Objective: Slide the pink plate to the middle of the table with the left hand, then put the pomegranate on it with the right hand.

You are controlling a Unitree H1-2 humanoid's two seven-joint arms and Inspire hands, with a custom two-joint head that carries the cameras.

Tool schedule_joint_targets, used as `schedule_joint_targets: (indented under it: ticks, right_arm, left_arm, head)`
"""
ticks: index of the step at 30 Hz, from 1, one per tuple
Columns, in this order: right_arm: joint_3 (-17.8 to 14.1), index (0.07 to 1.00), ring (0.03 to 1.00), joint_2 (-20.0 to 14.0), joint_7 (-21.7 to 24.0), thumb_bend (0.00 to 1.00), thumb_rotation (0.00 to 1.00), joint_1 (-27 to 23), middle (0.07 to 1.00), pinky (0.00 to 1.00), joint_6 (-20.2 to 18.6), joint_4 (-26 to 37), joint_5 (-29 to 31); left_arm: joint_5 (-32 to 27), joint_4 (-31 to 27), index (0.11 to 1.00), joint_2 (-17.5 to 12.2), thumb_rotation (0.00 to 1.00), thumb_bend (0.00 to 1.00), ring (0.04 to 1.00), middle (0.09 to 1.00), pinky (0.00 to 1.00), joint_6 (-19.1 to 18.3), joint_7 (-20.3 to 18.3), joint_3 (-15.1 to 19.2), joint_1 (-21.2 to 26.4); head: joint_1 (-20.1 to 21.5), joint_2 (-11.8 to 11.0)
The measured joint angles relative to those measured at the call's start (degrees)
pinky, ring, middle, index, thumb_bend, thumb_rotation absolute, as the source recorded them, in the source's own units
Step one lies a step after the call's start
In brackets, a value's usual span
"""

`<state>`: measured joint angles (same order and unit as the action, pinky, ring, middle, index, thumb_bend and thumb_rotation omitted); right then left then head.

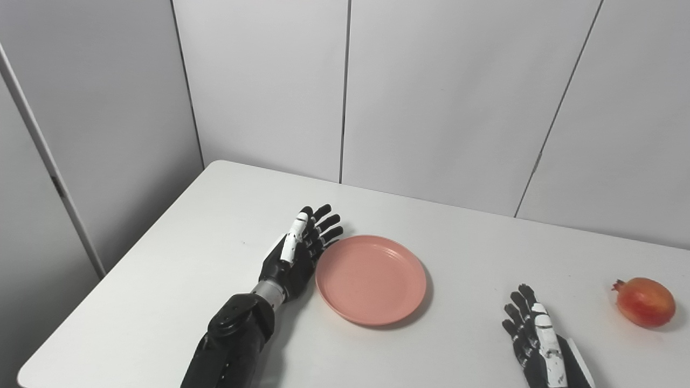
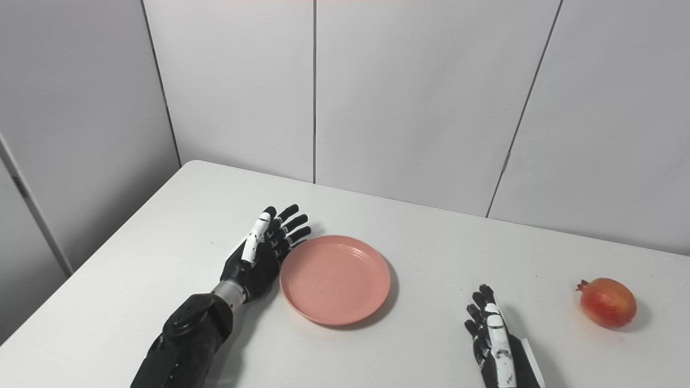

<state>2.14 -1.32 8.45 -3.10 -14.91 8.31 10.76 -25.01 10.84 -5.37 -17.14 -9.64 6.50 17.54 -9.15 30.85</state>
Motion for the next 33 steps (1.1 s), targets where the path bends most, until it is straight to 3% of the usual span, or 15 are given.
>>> schedule_joint_targets:
  ticks: [6, 20, 33]
  right_arm:
    - [0.3, 1.0, 1.0, 1.2, -1.0, 0.26, 1.0, 0.0, 1.0, 1.0, -0.1, 0.5, -0.7]
    - [1.2, 1.0, 1.0, 2.5, -2.4, 0.29, 1.0, -0.3, 1.0, 1.0, -1.3, 1.3, -2.2]
    - [1.6, 1.0, 1.0, 2.7, -2.6, 0.29, 1.0, -1.1, 1.0, 1.0, -1.6, 1.9, -2.3]
  left_arm:
    - [0.4, -1.6, 0.911, 1.4, 1.0, 0.39, 0.903, 0.918, 0.9, -2.3, -0.9, -3.5, 0.0]
    - [2.7, -7.8, 0.92, 5.2, 1.0, 0.4, 0.918, 0.925, 0.91, -6.7, -0.2, -6.9, -2.6]
    - [5.0, -10.2, 0.924, 6.3, 1.0, 0.4, 0.915, 0.929, 0.92, -6.7, 0.4, -7.8, -4.5]
  head:
    - [1.8, 1.1]
    - [5.8, 3.9]
    - [7.1, 4.9]
